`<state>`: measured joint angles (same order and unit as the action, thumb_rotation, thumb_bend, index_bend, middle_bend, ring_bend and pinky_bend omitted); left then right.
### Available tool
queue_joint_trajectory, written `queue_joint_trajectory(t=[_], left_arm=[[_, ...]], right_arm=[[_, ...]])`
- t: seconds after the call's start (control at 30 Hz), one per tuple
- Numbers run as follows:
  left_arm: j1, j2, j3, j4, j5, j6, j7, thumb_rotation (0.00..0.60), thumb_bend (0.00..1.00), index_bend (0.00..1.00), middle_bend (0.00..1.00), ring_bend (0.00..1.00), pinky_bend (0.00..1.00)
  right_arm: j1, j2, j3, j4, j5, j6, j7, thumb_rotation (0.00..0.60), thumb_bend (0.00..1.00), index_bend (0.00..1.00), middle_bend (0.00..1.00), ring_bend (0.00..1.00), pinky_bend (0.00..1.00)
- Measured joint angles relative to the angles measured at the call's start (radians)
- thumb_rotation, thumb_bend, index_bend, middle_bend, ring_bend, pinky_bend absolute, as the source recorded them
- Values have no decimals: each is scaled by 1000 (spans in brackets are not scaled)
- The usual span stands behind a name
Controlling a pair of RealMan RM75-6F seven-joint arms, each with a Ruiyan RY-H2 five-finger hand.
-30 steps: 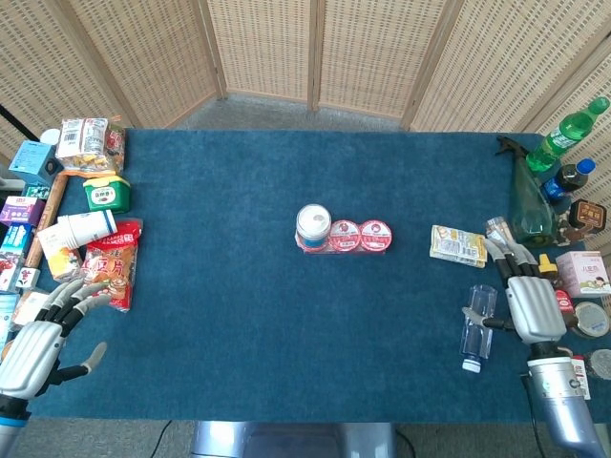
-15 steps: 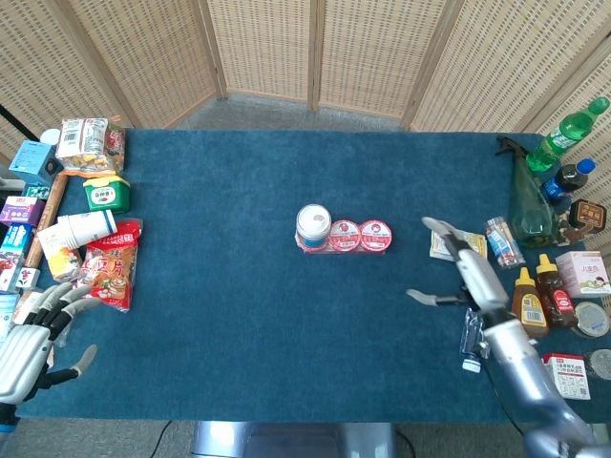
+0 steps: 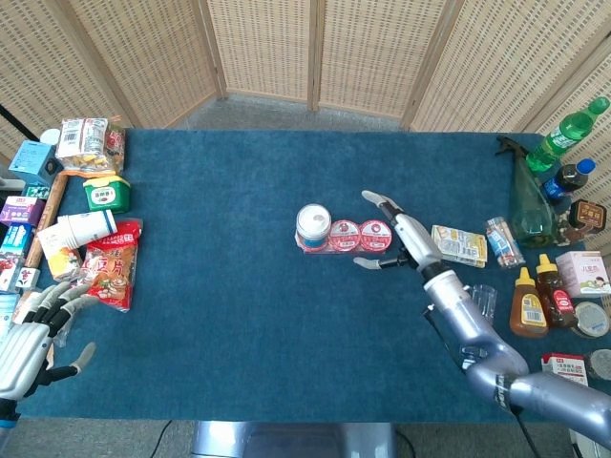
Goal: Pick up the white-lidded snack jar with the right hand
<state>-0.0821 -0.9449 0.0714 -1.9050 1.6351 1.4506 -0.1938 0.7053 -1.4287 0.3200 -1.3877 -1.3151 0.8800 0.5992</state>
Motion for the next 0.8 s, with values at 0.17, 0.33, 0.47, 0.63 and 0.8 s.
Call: queue_joint_trajectory(t=[0.17, 0.33, 0.47, 0.63, 0.8], left_arm=[[0, -1, -2, -1, -7, -3, 4, 600, 434, 217, 167, 0, 0], [2, 1, -2, 0, -8, -1, 2, 600, 434, 218, 167, 0, 0], [5, 2, -1, 4, -9, 3, -2, 600, 435, 217, 167, 0, 0], [8, 5, -2, 6, -9, 7, -5, 600, 433, 217, 167, 0, 0], [12, 9, -2, 8, -12, 11, -7, 600, 434, 218, 167, 0, 0]], right_arm=[[55, -60, 12, 94, 24, -58, 20, 530, 46, 0, 0, 0, 0], [102, -105, 20, 166, 45, -109, 29, 530, 45, 0, 0, 0, 0], [133, -136, 26, 211, 61, -141, 32, 528, 45, 0, 0, 0, 0], [170, -176, 31, 256, 78, -180, 30, 529, 46, 0, 0, 0, 0], [201, -203, 37, 273, 87, -205, 25, 528, 46, 0, 0, 0, 0]])
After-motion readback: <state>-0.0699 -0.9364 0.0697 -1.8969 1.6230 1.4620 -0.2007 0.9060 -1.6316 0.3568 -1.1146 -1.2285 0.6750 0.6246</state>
